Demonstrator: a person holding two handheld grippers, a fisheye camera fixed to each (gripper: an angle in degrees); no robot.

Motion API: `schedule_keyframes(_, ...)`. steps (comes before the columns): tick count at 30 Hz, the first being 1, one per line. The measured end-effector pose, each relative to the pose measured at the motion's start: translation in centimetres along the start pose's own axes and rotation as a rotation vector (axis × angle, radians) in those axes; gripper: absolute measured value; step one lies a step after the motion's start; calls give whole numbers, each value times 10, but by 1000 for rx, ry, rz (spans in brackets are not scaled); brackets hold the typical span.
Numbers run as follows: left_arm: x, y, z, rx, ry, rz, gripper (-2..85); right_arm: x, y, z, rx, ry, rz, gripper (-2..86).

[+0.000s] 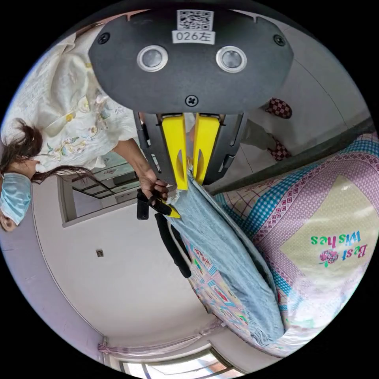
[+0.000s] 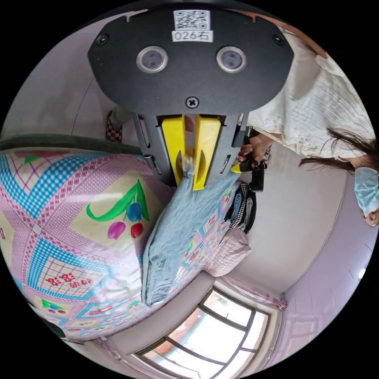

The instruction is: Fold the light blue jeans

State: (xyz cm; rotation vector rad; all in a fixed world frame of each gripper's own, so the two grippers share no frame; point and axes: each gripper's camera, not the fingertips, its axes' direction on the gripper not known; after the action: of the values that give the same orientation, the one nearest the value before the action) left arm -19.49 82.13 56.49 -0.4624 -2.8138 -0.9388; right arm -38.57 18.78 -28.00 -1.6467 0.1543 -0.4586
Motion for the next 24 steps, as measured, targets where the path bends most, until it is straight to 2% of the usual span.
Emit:
schedule_keyframes(6, -15, -19, -16, -149, -144, -19, -7, 32, 37, 26, -8, 119, 91, -3)
schedule_keyframes(12, -43, 1, -65, -275, -103, -174, -10, 66, 92, 28, -79, 259, 249, 23)
schedule_keyframes(15, -34, 1, -111, -242, -158, -207, -10, 62, 97, 13, -29, 309, 270, 31)
schedule_keyframes(19, 2, -46, -167, -131, -253, -114, -10, 26, 53, 0, 66, 397, 140, 30)
schedule_keyframes(24, 53, -168, -212, -13, -373, 98, -10, -15, -44, 20, 97, 461, -131, 4)
